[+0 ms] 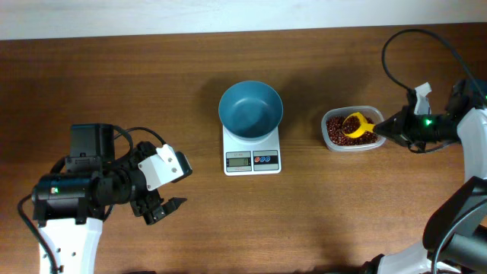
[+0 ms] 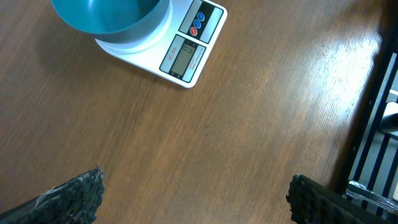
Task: Scoop item into bowl and weigh 50g on scale
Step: 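Carry the filled scoop left over the teal bowl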
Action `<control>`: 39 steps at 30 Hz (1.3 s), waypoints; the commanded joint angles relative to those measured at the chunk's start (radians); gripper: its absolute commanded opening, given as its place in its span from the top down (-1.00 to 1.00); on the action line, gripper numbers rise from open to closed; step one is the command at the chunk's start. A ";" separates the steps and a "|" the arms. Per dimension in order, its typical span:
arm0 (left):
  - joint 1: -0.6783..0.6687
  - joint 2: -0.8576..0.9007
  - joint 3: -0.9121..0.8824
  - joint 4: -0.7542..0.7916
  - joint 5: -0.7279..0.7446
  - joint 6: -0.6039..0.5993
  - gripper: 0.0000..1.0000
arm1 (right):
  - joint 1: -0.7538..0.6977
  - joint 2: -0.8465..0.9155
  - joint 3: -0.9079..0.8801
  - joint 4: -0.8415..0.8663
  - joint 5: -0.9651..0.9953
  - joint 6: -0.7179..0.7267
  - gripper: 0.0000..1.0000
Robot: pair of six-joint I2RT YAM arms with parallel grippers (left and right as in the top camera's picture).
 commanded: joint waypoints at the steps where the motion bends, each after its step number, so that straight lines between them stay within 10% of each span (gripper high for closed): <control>1: 0.006 -0.010 0.020 -0.003 0.003 0.016 -0.97 | -0.001 0.007 -0.006 -0.015 -0.048 -0.056 0.92; 39: 0.006 -0.010 0.020 -0.003 0.003 0.016 -0.97 | -0.098 0.007 -0.081 -0.064 -0.497 -0.227 0.92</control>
